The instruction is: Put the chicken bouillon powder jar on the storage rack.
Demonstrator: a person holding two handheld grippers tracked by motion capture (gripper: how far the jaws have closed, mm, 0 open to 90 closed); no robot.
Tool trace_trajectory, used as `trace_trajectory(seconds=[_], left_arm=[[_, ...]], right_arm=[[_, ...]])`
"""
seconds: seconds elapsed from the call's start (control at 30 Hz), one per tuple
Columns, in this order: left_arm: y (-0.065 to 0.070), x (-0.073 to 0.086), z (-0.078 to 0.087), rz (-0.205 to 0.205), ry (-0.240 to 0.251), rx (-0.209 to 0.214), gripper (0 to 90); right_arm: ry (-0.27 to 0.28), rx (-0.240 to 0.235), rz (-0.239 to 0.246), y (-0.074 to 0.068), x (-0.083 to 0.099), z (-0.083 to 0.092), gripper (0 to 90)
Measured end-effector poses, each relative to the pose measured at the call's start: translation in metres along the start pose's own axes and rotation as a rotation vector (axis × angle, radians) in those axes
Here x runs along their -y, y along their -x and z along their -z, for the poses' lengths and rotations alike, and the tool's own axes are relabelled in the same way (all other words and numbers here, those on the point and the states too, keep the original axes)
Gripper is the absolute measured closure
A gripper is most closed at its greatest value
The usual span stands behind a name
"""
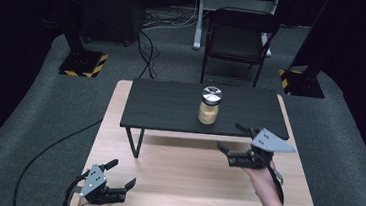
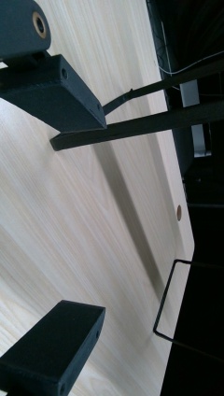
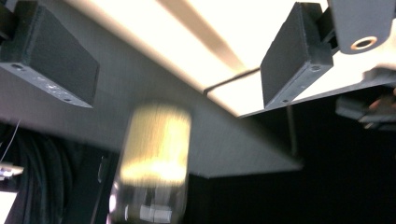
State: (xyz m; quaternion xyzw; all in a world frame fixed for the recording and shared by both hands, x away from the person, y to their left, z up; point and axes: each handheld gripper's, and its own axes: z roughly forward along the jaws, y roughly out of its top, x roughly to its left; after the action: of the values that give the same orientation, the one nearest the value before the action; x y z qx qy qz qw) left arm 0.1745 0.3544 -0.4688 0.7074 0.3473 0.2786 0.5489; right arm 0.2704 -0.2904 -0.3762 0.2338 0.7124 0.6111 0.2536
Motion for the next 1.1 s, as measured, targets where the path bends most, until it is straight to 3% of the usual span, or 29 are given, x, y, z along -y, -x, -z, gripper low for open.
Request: trace_trajectory(seconds=[0.03,0.07,0.17,0.2,0.3,0.37,0.43,0.5,0.57,0.7,0.73,1.1], left_arm=[[0.000,0.000,-0.001,-0.001,-0.002,0.001,9.0],[0.000,0.000,-0.001,-0.001,-0.002,0.001,9.0],[0.001,-0.001,-0.001,-0.003,-0.005,0.001,9.0],[0.001,-0.001,-0.001,-0.003,-0.005,0.001,9.0],[0.001,-0.001,-0.002,-0.004,-0.006,0.002,9.0],[0.001,-0.001,-0.002,-0.005,-0.007,0.002,9.1],[0.001,-0.001,-0.003,-0.006,-0.010,0.002,9.1],[0.001,-0.001,-0.003,-0.006,-0.010,0.002,9.1],[0.001,-0.002,-0.003,-0.006,-0.009,0.002,9.1],[0.002,-0.002,-0.003,-0.009,-0.009,0.003,9.1],[0.002,-0.002,-0.003,-0.007,-0.008,0.002,9.1],[0.002,-0.001,-0.001,-0.003,-0.011,-0.004,9.1]], right_arm=[[0.001,0.007,-0.015,-0.005,0.021,0.018,10.5],[0.001,0.007,-0.015,-0.005,0.021,0.018,10.5],[-0.029,0.021,-0.035,-0.014,0.058,0.048,9.5],[-0.029,0.021,-0.035,-0.014,0.058,0.048,9.5],[-0.101,0.042,-0.045,-0.017,0.086,0.068,8.9],[-0.107,0.048,-0.055,-0.017,0.093,0.072,8.8],[-0.116,0.096,-0.062,-0.023,0.113,0.081,8.6],[-0.121,0.108,-0.067,-0.025,0.118,0.083,8.7],[-0.168,0.117,-0.042,-0.024,0.116,0.084,8.4],[-0.155,0.135,-0.046,-0.024,0.118,0.088,8.4],[-0.165,0.141,-0.024,-0.026,0.116,0.088,8.5],[-0.187,0.137,-0.027,-0.022,0.116,0.085,8.7]])
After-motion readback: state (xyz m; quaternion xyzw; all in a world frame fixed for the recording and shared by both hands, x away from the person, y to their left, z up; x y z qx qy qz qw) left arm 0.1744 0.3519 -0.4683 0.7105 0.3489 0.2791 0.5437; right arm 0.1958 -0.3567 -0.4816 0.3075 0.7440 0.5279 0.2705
